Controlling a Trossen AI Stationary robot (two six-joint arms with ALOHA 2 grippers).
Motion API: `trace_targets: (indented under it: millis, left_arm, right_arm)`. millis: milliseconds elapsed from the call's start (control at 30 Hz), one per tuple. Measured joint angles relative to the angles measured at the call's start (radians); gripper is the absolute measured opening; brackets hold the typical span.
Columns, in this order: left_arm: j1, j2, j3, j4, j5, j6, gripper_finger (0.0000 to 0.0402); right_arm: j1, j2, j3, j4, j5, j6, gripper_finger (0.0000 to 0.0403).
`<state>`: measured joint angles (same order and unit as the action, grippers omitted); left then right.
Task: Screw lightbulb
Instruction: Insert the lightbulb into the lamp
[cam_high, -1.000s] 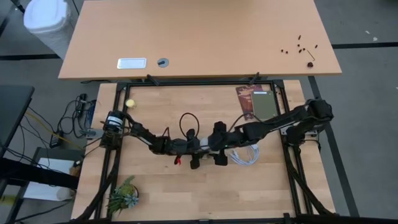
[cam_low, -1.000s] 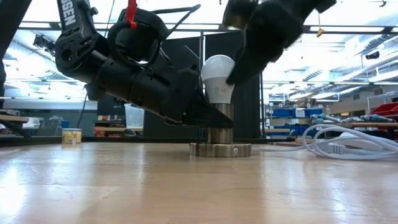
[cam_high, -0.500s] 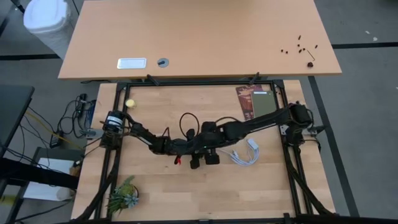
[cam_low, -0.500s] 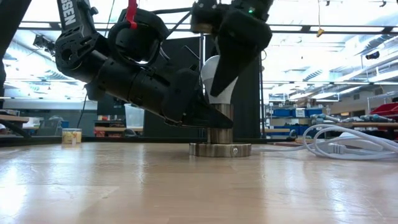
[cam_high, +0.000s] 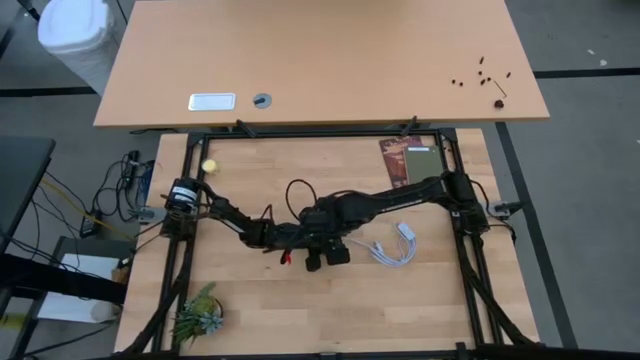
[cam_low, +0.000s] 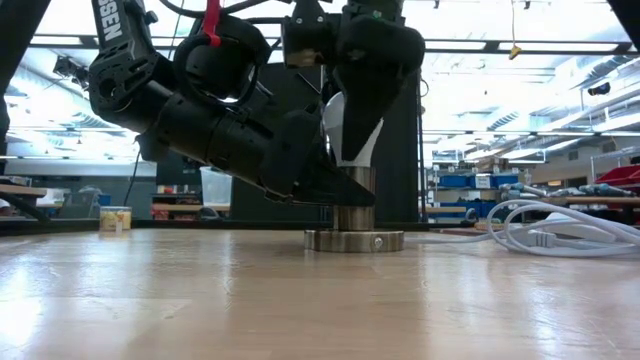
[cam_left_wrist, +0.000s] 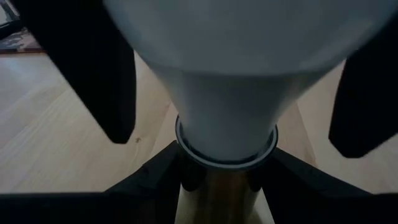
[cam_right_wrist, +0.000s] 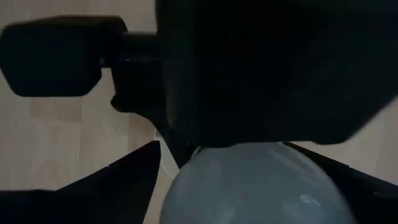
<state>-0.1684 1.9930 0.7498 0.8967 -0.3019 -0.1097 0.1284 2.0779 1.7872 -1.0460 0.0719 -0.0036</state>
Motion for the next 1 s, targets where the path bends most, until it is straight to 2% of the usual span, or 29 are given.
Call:
trace_targets:
  millis: [300,500,667,1000]
  left_arm:
    - [0.0,0.0,0.0,0.0,0.001,0.001,0.0193]
    - [0.0,0.0,0.0,0.0,0.002,0.001,0.0193]
    - [0.0,0.0,0.0,0.001,0.003,-0.007,0.0193]
    - [0.0,0.002,-0.002,0.031,0.001,-0.054,0.0193]
  right_arm:
    - [-0.001,-0.004,0.001,-0.002,-0.014,0.0,0.0255]
    - [-0.003,-0.004,0.001,-0.015,-0.017,0.036,0.0252]
    - [-0.006,-0.006,0.001,-0.026,-0.017,0.211,0.0272]
    - [-0.006,-0.006,0.001,-0.031,0.026,0.631,0.0259]
